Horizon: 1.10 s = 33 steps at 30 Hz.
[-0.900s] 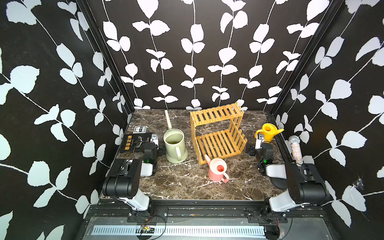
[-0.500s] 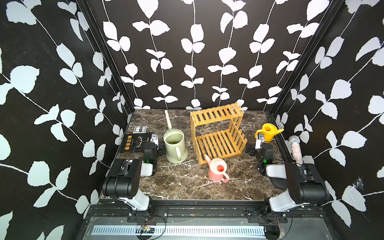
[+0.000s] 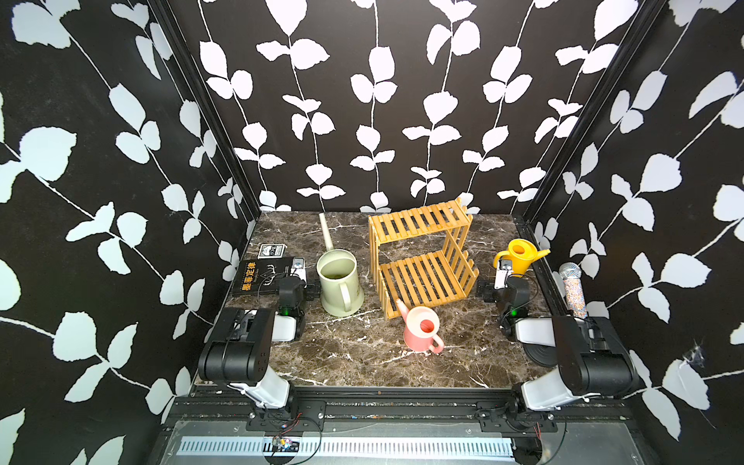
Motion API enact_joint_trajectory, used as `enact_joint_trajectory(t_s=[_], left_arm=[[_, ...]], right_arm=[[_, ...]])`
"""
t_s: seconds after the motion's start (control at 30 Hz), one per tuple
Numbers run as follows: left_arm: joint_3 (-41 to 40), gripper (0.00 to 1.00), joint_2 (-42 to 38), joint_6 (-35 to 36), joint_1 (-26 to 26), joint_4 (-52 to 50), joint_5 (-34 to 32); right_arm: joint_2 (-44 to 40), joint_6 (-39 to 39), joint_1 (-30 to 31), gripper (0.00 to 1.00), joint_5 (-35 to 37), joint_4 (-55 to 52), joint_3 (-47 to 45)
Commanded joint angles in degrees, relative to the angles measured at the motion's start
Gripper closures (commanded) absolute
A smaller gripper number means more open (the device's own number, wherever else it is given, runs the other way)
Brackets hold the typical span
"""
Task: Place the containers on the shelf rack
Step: Move the shelf to the center of the board.
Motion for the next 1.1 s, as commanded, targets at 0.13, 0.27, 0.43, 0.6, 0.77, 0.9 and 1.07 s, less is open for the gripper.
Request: enact_joint_trajectory(t_s=[0.13, 0.27, 0.43, 0.6, 0.77, 0.9, 1.07], left_arm=[[16.88, 0.01, -6.01, -0.93, 0.13, -32.76, -7.75], [21.27, 0.01, -9.64, -2.39, 0.14, -43.96, -8.87], [26.90, 0.01, -12.80, -5.70, 0.14, -59.16, -8.37], [27.52, 0.01, -15.80, -7.06, 1.19, -62.67, -3.71], [29.59, 0.01, -15.11, -4.02, 2.43, -63.89, 1.29], [30.22, 0.01, -14.34, -4.33, 2.43, -64.12, 2.84], [29.78, 0.01, -14.27, -4.67, 2.43, -64.13, 2.93]], right_arm=[[-10.14, 1.45, 0.32, 0.01, 4.55, -13.12, 4.10], [-16.41, 4.92, 0.22, 0.01, 5.91, -21.43, 6.90], [-19.87, 16.81, 0.08, 0.01, 11.57, -42.89, 15.70], [-20.61, 17.69, 0.04, 0.01, 3.27, -49.97, 20.08], [-22.78, 17.24, 0.16, 0.01, -6.50, -51.51, 20.06], [-21.05, 15.02, 1.49, 0.02, -9.93, -54.00, 22.54], [-18.21, 11.13, 4.82, 0.05, -11.37, -57.09, 25.92]])
